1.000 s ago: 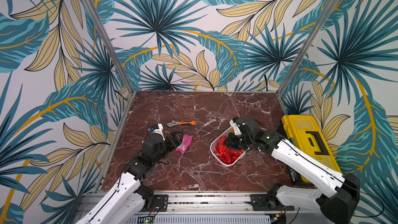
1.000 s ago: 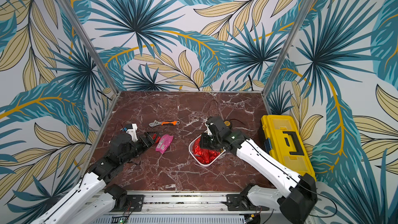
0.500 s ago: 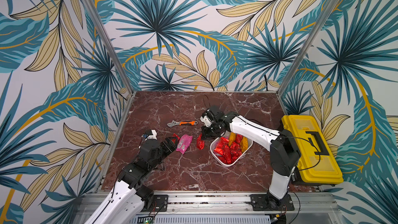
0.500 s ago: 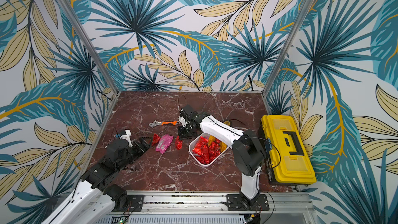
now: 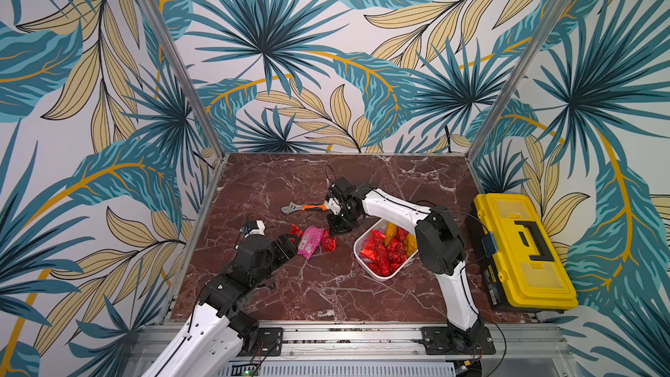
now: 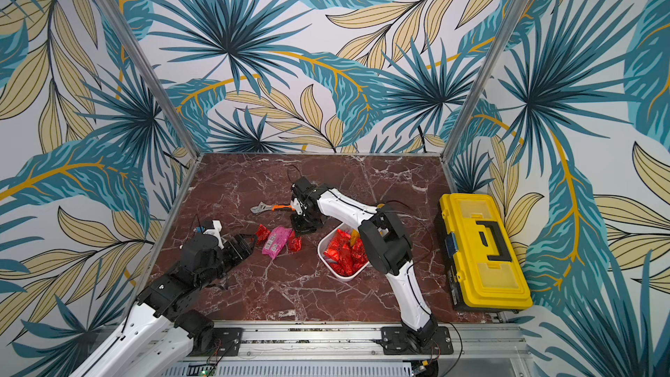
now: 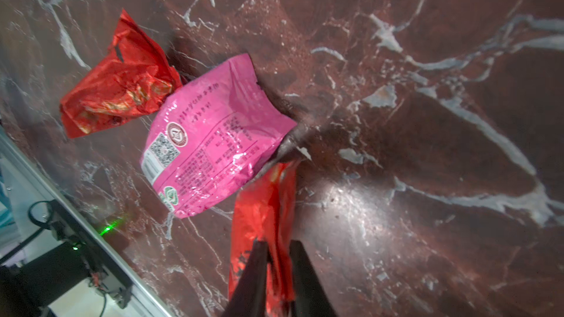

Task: Take the tea bags out of the storage box
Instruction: Place the tea bag at the center of the board.

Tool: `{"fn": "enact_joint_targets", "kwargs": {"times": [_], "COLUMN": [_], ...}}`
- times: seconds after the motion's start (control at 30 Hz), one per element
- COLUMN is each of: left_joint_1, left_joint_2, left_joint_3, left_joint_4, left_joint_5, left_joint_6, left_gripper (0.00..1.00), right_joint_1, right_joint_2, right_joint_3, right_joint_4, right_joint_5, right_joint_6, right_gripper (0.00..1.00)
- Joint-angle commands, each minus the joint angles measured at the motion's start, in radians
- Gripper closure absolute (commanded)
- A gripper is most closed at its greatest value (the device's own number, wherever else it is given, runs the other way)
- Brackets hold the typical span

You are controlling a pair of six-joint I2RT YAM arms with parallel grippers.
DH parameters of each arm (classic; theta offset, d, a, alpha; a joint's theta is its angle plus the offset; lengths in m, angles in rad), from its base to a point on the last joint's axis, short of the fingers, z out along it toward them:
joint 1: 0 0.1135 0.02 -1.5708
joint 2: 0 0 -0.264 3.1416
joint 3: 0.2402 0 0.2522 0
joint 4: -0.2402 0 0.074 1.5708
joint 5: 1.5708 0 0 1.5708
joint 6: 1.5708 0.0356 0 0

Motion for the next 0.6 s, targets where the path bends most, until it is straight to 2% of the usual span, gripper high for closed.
{"fn": "enact_joint_targets", "kwargs": {"times": [0.0,0.17,0.3,0.43,0.57], "left_joint_1": [0.005,0.006,-0.008,-0.122,-0.215], "left_joint_2": [0.008,0.080,0.188,0.304,0.441], "left_joint_3": [0.003,0.019,0.078,0.152,0.227], "left_joint_4": [0.028,0.097,0.119,0.139,0.169], "left_joint_5": [0.039,0.131,0.208,0.136,0.114], "left_joint_6": [0.037,0.062,0.099,0.134,0.163], "left_gripper": [0.17,0.19,0.20,0.20,0.23], "right_joint_1": [0.002,0.002,0.002,0.002,-0.007], "right_joint_2": [-0.004,-0.099,-0.248,-0.457,-0.647], "right_joint_3": [0.024,0.020,-0.047,-0.230,-0.405], "right_joint_4": [-0.042,-0.056,-0.040,0.027,0.034], "right_joint_5": [0.083,0.175,0.219,0.302,0.414], "right_joint_6": [-0.027,-0.040,-0.018,0.065,0.172], "right_gripper": [0.68,0.57,0.52,0.51,0.51]}}
